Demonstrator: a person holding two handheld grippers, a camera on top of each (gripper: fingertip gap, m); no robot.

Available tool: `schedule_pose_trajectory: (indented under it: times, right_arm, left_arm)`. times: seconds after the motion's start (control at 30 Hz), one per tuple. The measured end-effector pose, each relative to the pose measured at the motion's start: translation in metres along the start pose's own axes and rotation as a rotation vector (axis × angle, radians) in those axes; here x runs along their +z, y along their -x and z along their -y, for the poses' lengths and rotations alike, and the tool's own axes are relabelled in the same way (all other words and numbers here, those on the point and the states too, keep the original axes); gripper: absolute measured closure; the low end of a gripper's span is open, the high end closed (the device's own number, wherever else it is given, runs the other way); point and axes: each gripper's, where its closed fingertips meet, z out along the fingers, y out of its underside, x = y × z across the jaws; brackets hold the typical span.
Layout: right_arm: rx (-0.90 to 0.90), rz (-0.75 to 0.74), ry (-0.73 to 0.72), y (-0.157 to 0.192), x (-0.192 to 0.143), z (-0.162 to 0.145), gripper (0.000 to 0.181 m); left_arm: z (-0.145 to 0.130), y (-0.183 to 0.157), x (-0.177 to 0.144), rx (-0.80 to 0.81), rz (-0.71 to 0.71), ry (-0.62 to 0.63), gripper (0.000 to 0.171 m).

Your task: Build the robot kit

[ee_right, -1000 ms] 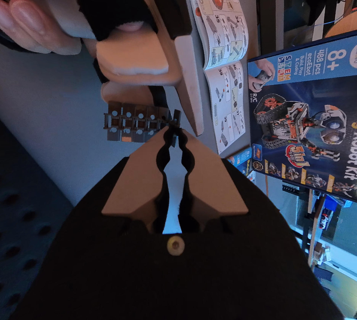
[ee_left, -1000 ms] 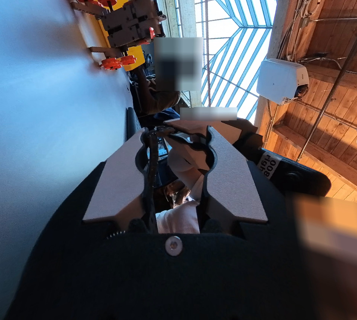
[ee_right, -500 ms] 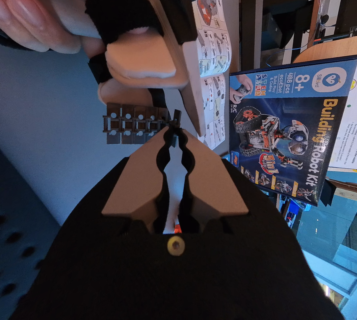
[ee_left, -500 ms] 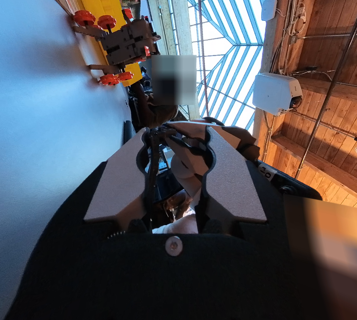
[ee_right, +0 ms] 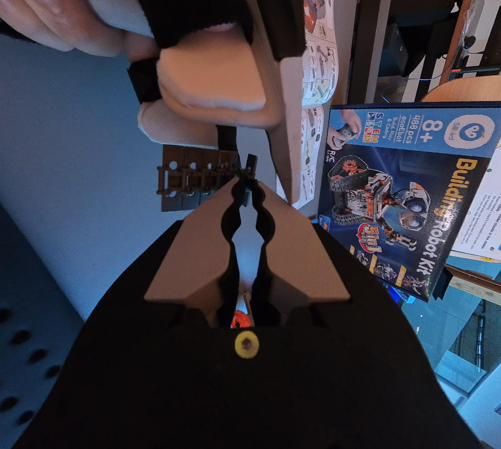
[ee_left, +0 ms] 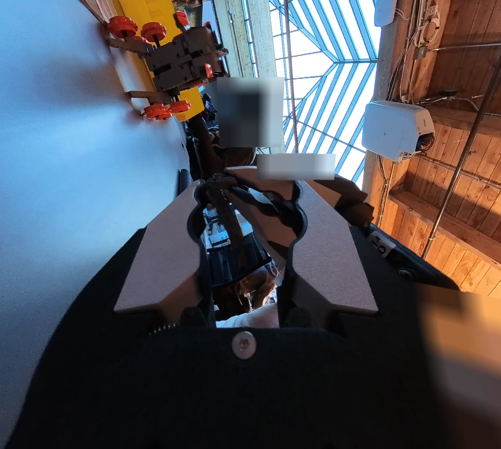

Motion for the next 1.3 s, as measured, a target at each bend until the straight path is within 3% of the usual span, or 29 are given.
schedule_pose_trajectory:
  times: [0.23,0.33,0.37,0.4,0.43,0.47,0.5,0.57,0.63,0.73,0.9,1.1,1.2,1.3]
  right_arm:
    - [0.023,-0.044,-0.017,0.003,0.005,0.004,0.178]
    - [0.048,0.018,-0.056,0.01,0.003,0.007,0.177]
    - [0.049,0.101,-0.064,0.024,0.003,0.007,0.178]
    - [0.112,0.313,-0.055,0.061,0.009,0.008,0.179]
    - [0.089,0.318,0.033,0.078,0.024,-0.006,0.178]
    - [-0.057,0.156,0.054,0.071,0.036,-0.014,0.178]
    - [-0.123,0.076,-0.011,0.068,0.033,-0.005,0.179]
    - [0.044,0.125,-0.072,0.066,0.026,0.007,0.179]
    - [0.126,0.12,-0.069,0.054,0.03,-0.002,0.179]
    - [0.221,0.157,-0.074,0.047,0.034,-0.01,0.178]
    - [0.224,0.158,-0.105,0.048,0.041,-0.009,0.178]
    - [0.351,0.224,-0.188,0.05,0.047,-0.008,0.178]
    - [0.56,0.368,-0.28,0.049,0.049,-0.006,0.177]
    - [0.791,0.598,-0.373,0.05,0.049,-0.004,0.176]
  left_arm:
    - [0.006,0.005,0.0,0.016,0.032,-0.025,0.106]
    - [0.011,0.002,-0.004,0.083,0.051,-0.046,0.105]
    - [0.013,-0.03,-0.004,0.166,-0.132,-0.044,0.171]
    - [0.01,-0.098,-0.024,0.177,-0.553,-0.109,0.171]
    - [0.009,-0.084,-0.011,0.174,-0.415,-0.088,0.171]
    - [0.011,-0.033,0.002,0.187,-0.072,-0.083,0.171]
    - [0.014,-0.022,-0.002,0.183,-0.014,-0.103,0.171]
    - [0.034,-0.029,-0.021,0.15,-0.079,-0.188,0.158]
    - [0.049,-0.03,-0.032,0.081,-0.141,-0.265,0.145]
    - [0.051,-0.031,-0.035,0.066,-0.152,-0.252,0.147]
    - [0.035,-0.029,-0.023,0.05,-0.164,-0.177,0.144]
    - [0.02,-0.026,-0.016,0.223,-0.035,-0.124,0.145]
    - [0.013,-0.033,-0.012,0.36,0.072,-0.134,0.144]
    - [0.0,-0.03,-0.004,0.397,0.193,-0.163,0.146]
